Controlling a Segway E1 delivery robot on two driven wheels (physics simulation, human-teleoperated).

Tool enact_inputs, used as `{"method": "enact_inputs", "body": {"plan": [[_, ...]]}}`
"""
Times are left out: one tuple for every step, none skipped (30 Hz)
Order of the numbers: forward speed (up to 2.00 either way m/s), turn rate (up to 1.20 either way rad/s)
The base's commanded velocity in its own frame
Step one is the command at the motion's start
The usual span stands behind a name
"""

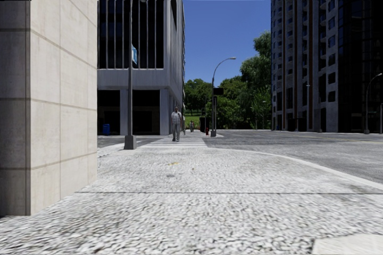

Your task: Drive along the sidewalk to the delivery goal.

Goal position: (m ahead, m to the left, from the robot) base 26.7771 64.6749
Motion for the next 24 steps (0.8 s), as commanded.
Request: {"method": "enact_inputs", "body": {"plan": [[2.0, 0.0], [2.0, 0.0], [2.0, 0.0], [2.0, 0.0], [2.0, 0.0], [2.0, 0.0], [2.0, 0.0], [2.0, 0.0], [2.0, 0.0], [2.0, 0.0], [2.0, 0.0], [2.0, 0.0], [2.0, 0.0], [2.0, 0.0], [2.0, 0.0], [2.0, 0.0], [2.0, 0.0], [2.0, 0.0], [2.0, -0.03], [2.0, -0.11], [2.0, -0.15], [2.0, -0.21], [2.0, -0.28], [2.0, -0.28]]}}
